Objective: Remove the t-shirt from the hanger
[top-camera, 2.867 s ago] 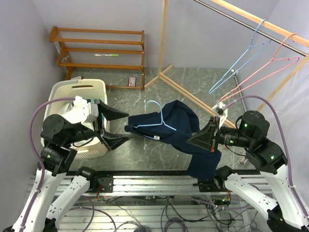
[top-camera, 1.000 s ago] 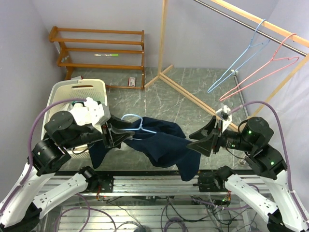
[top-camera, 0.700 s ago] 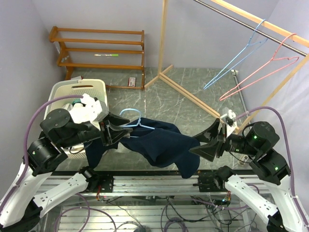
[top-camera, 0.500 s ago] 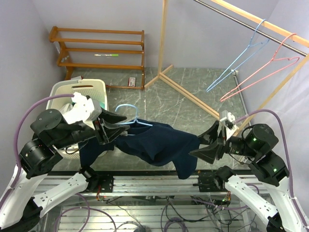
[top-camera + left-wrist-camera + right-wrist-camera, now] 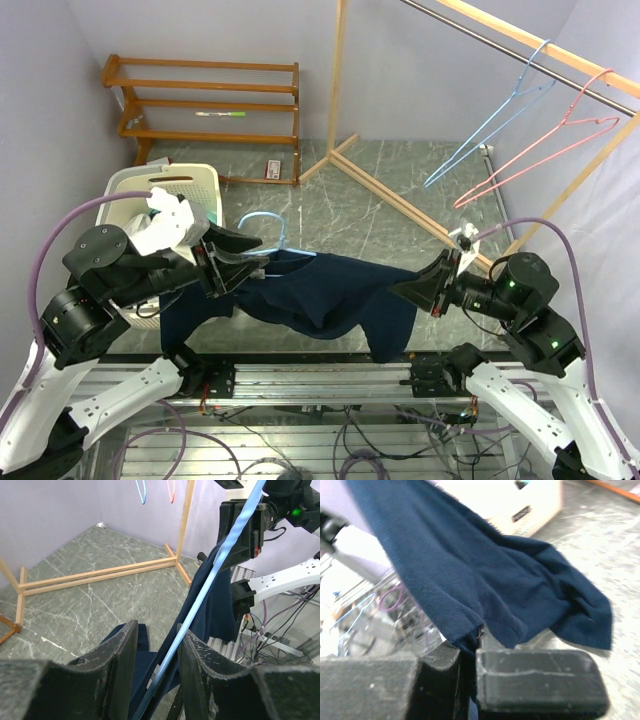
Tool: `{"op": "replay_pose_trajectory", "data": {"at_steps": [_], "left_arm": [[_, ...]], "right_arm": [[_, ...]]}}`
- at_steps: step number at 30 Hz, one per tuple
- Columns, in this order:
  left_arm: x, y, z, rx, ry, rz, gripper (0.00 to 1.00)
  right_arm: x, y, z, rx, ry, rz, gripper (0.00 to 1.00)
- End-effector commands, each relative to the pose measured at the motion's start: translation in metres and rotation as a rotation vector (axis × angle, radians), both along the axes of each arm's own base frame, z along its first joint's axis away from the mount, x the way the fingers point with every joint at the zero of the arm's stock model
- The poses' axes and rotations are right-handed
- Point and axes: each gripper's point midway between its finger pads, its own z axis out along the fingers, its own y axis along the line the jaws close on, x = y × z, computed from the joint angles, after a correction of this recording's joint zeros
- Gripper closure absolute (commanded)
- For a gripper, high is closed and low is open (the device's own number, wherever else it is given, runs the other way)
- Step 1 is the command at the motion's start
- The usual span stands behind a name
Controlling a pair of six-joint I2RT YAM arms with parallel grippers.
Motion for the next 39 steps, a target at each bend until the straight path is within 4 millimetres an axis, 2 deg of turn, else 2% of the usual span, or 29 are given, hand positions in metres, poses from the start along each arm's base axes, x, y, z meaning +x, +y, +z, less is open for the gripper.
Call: {"op": "replay_pose_trajectory", "data": {"at_steps": [1, 4, 7, 11, 15, 18, 26, 33, 39], "left_arm": [[-0.004, 0.014, 0.021, -0.070, -0.055, 0.052, 0.93], [-0.007, 0.021, 0.024, -0.075, -0.065, 0.070, 0.93], [-0.007, 0.026, 0.025, -0.070, -0.071, 0.088, 0.93], [-0.005, 0.034, 0.029, -0.073, -0.082, 0.130, 0.93], [-0.003, 0.047, 0.032, -0.093, -0.101, 0.195, 0.93], [-0.003, 0.056, 0.033, -0.097, -0.107, 0.235, 0.93], [-0.015, 0.089, 0.047, -0.132, -0.148, 0.326, 0.93], [-0.020, 0.100, 0.045, -0.136, -0.149, 0.354, 0.93], [-0.028, 0.112, 0.053, -0.153, -0.163, 0.367, 0.93]], "right_arm": [[0.046, -0.037, 0.001, -0.067, 0.023, -0.368, 1.00], [0.062, -0.071, -0.011, -0.134, 0.064, -0.589, 1.00], [0.062, -0.104, 0.005, -0.129, 0.039, -0.750, 1.00], [0.060, -0.160, 0.001, -0.201, 0.094, -1.038, 1.00], [0.051, -0.184, 0.004, -0.193, 0.125, -1.149, 1.00], [0.048, -0.190, 0.000, -0.200, 0.157, -1.188, 1.00], [0.045, -0.187, -0.010, -0.199, 0.221, -1.180, 1.00], [0.036, -0.192, -0.017, -0.177, 0.267, -1.182, 1.00], [0.029, -0.192, -0.019, -0.151, 0.284, -1.141, 1.00]]}}
